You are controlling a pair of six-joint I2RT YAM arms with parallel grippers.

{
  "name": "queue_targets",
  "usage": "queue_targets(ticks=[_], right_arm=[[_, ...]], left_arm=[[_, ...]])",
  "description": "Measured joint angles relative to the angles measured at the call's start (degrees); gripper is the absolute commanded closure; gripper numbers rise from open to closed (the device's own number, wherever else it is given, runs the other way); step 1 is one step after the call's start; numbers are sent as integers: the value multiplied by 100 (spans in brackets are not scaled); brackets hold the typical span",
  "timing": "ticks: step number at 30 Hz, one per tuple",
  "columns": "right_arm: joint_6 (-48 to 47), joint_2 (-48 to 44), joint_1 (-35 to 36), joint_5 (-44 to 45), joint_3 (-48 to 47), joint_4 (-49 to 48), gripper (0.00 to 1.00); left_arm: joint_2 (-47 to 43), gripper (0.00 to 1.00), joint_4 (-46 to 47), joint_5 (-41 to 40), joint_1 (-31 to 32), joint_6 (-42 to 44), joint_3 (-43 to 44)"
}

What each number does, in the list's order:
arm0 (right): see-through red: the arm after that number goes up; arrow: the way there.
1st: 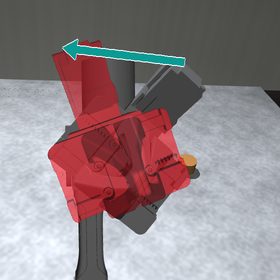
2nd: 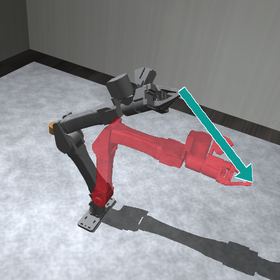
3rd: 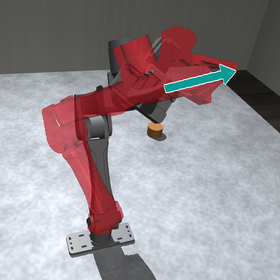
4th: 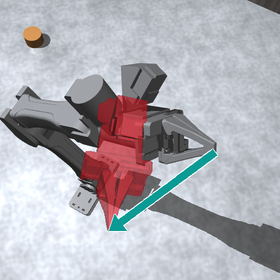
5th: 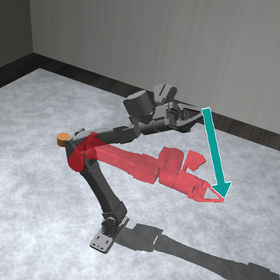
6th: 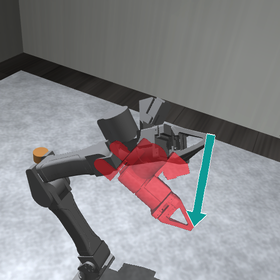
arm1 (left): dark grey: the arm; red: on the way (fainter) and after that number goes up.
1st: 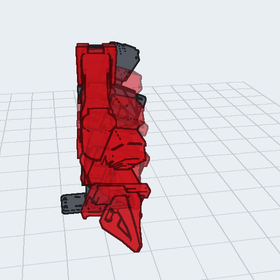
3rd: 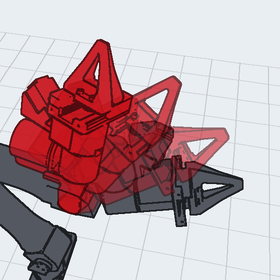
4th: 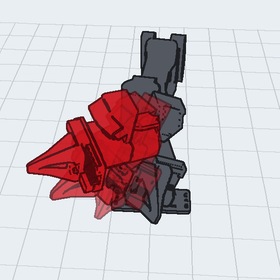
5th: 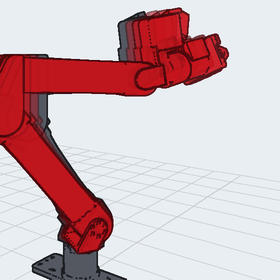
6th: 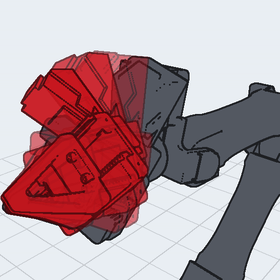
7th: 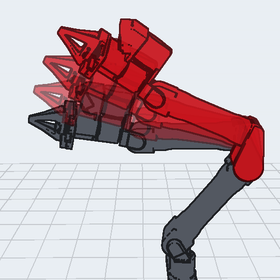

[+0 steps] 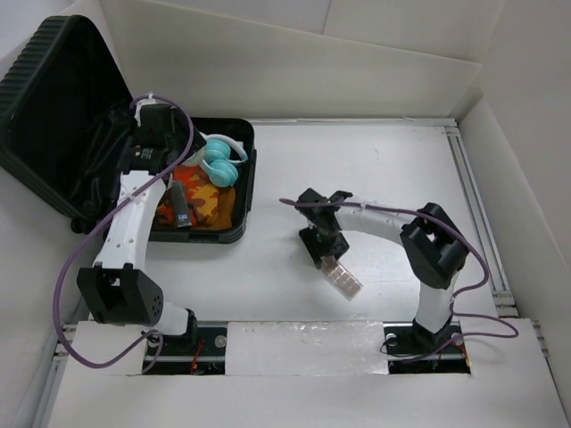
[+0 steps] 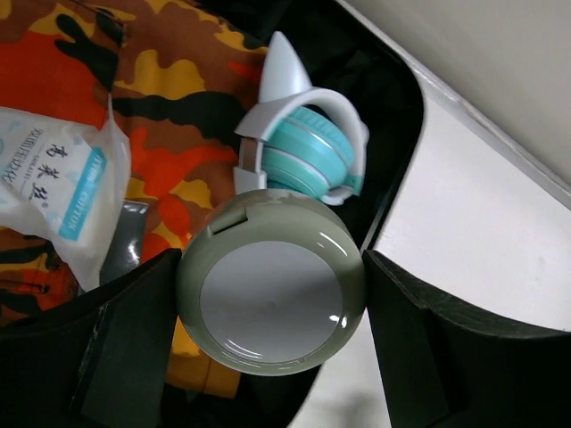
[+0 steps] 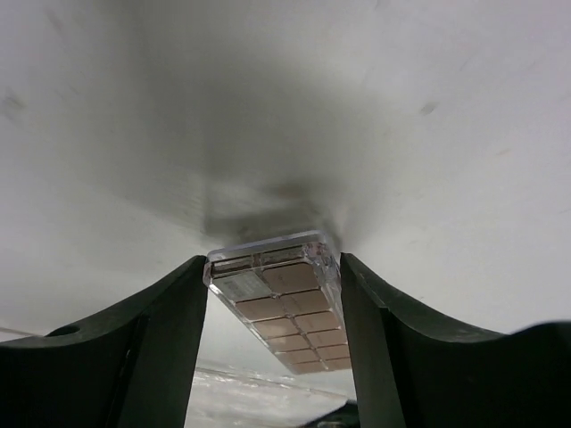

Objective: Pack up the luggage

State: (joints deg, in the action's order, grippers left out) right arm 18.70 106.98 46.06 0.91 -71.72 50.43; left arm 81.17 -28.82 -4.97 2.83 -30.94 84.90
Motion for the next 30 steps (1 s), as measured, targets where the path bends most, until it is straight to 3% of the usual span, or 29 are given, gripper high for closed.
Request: queue_targets(ticks=[1,5,6,15,24,27,30], right_arm=[[-33,7,-87,0,-160,-48,74],[-101,-48,-367,-33,-881,-162,75],[-109,-76,-407,-35,-1016,-168,75],[-197,-140,-437,-544,-2343,249,77],[-81,1165,-284,-1845,-6142,452,77],[247,1729,-201,-2387,-6898,26,77],[789,2065,-131,-2767,-6935,-662,74]], left_arm=[[92,57,15,-105,2,-2,0],[579,6,-2,-586,-7,4,22],[715,0,-39,-671,-24,7,55],[859,0,-146,-671,-258,-4,573],[-713,0,603,251,-17,-529,903],[-1099,0,992,487,57,-719,1217],[-1287,0,1152,284,223,-734,1716]])
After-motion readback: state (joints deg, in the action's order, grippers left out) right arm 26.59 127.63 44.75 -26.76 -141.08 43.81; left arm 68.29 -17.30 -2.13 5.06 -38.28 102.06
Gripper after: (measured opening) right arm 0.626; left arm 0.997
